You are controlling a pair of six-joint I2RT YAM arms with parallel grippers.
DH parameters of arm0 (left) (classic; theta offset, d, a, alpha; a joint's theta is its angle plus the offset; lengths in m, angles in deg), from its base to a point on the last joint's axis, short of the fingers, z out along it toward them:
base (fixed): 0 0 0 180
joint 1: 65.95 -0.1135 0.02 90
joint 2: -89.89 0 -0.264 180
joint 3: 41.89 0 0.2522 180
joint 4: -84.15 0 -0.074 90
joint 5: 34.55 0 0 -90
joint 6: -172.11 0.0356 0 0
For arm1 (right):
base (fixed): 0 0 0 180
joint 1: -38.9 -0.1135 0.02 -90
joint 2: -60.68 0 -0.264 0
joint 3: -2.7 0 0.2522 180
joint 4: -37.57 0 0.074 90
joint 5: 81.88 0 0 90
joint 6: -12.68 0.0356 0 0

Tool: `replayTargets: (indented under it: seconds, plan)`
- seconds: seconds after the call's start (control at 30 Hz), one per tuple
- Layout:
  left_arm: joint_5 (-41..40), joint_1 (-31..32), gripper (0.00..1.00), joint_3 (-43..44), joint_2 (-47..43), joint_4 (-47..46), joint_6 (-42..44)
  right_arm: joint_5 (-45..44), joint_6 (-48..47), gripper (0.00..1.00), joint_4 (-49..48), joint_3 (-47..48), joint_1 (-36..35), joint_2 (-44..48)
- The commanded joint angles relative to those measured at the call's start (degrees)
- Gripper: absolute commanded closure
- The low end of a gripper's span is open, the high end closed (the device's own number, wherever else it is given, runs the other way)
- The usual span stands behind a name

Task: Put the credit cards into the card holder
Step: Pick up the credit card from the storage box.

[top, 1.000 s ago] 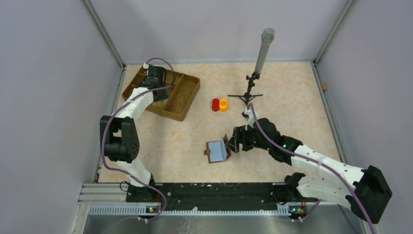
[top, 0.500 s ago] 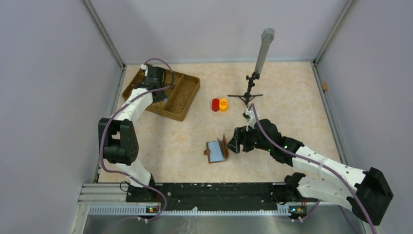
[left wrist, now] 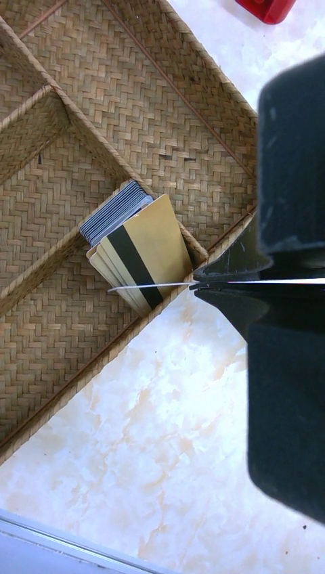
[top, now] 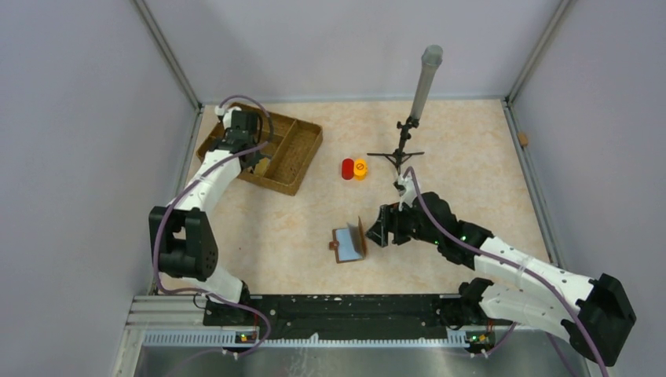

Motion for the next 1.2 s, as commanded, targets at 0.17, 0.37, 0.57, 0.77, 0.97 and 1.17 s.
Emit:
replayTargets:
  seconds: [0.17,0.37,0.57,0.77,0.97,1.17]
  plan:
    - [-4.9,-0.2,1.00,-1.9,-12.0,3.6,-1.4,-0.9,0.3,0.30,-0.3,0.4,0.5,1.8]
    - [3.5,-0.1,1.00,-4.5,-21.6,4.3,2.8,-2.4,-1.4,0.29,1.2,2.2,0.6,1.9]
    - [33.4,0.2,1.00,-7.4,-26.8,0.8,9.0,5.6,-6.9,0.22,2.6,5.4,6.2,3.6]
    - [61.2,5.3,1.00,-9.9,-25.8,0.1,14.4,19.7,-12.1,0.20,2.9,9.2,11.3,4.5]
    - [82.2,15.3,1.00,-12.7,-22.7,-1.7,16.9,30.9,-11.2,0.19,-1.8,11.6,11.3,3.8]
    - [92.7,20.5,1.00,-14.9,-20.3,-5.2,16.9,40.8,-10.7,0.19,-2.7,13.5,11.2,-2.6]
